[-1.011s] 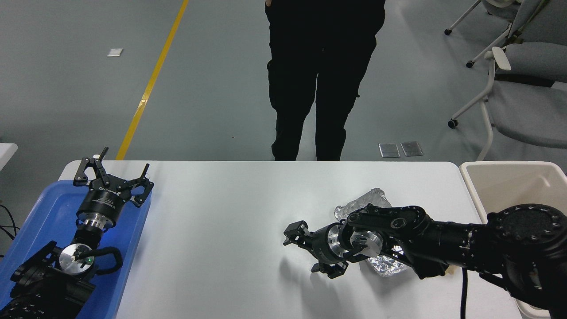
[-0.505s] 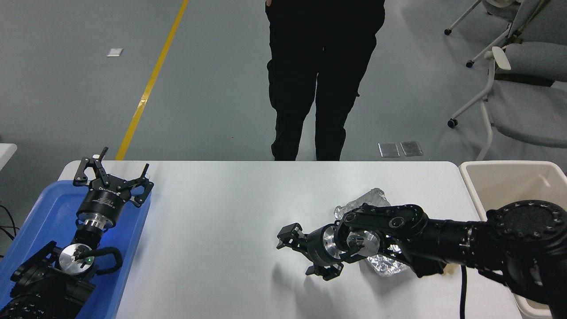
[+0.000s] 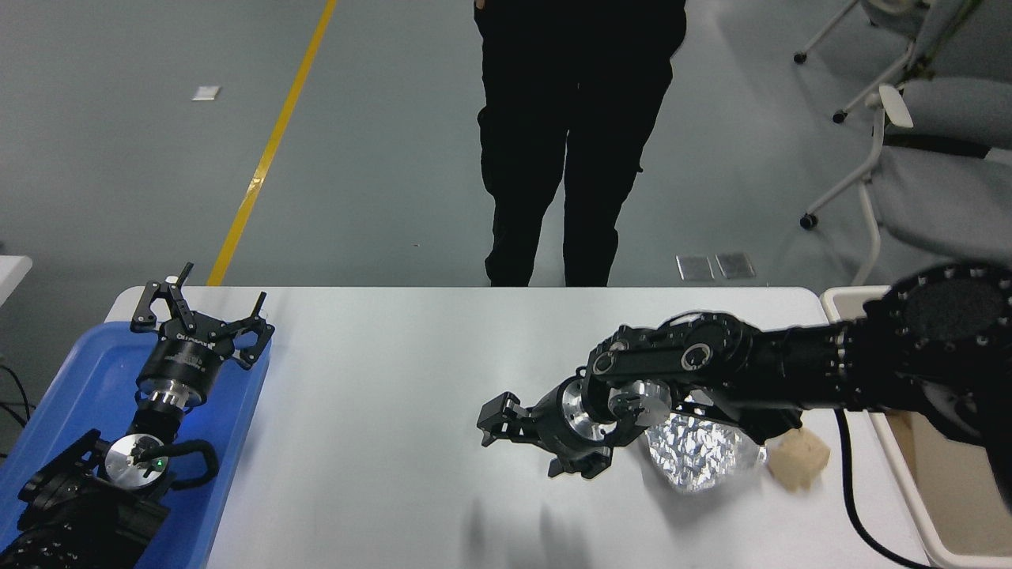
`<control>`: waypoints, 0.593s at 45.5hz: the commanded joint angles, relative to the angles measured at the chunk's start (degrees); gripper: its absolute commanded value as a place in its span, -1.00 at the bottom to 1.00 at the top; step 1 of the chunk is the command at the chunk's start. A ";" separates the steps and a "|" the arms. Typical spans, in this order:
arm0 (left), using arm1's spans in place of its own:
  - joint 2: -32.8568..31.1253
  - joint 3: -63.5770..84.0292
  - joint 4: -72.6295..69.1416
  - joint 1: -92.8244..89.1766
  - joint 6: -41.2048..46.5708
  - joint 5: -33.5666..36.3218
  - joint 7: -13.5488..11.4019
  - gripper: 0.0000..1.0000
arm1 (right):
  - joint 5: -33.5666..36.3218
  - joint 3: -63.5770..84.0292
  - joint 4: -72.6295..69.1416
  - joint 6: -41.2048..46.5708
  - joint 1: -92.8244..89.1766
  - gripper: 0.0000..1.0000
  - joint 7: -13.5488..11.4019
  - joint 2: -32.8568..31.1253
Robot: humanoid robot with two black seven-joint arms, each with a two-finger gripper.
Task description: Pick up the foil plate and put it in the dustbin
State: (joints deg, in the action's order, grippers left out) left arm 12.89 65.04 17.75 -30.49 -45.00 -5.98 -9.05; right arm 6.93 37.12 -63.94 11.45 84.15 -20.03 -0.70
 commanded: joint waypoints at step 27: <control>0.03 0.00 0.00 0.08 0.00 0.00 0.00 0.99 | 5.64 35.13 -18.23 17.54 44.60 1.00 4.80 -8.62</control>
State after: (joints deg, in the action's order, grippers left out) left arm 12.92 65.04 17.76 -30.43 -45.00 -5.98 -9.05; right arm 12.26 65.18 -75.49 24.09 116.59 -19.71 -7.73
